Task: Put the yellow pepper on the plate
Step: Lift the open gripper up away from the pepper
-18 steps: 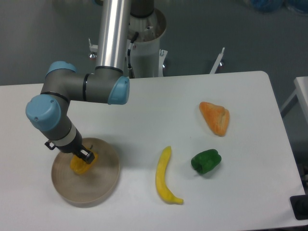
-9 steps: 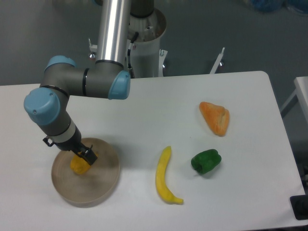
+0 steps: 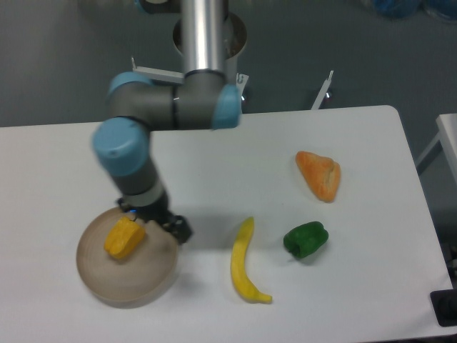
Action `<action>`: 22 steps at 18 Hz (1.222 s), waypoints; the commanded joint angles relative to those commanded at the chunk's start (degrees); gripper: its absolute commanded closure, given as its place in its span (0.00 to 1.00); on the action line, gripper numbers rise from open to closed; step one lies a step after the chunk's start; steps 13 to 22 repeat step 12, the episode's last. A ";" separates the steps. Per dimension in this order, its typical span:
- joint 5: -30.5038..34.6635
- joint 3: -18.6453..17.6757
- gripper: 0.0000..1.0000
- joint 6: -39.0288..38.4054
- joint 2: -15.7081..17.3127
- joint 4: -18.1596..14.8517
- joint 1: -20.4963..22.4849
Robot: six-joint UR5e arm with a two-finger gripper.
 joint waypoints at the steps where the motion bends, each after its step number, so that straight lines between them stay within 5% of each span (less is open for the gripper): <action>1: 0.00 -0.18 0.00 1.50 0.00 0.00 0.97; 10: -0.09 -0.79 0.00 7.31 -0.09 1.05 5.55; 22: -0.18 -0.62 0.00 8.36 -0.17 1.14 5.72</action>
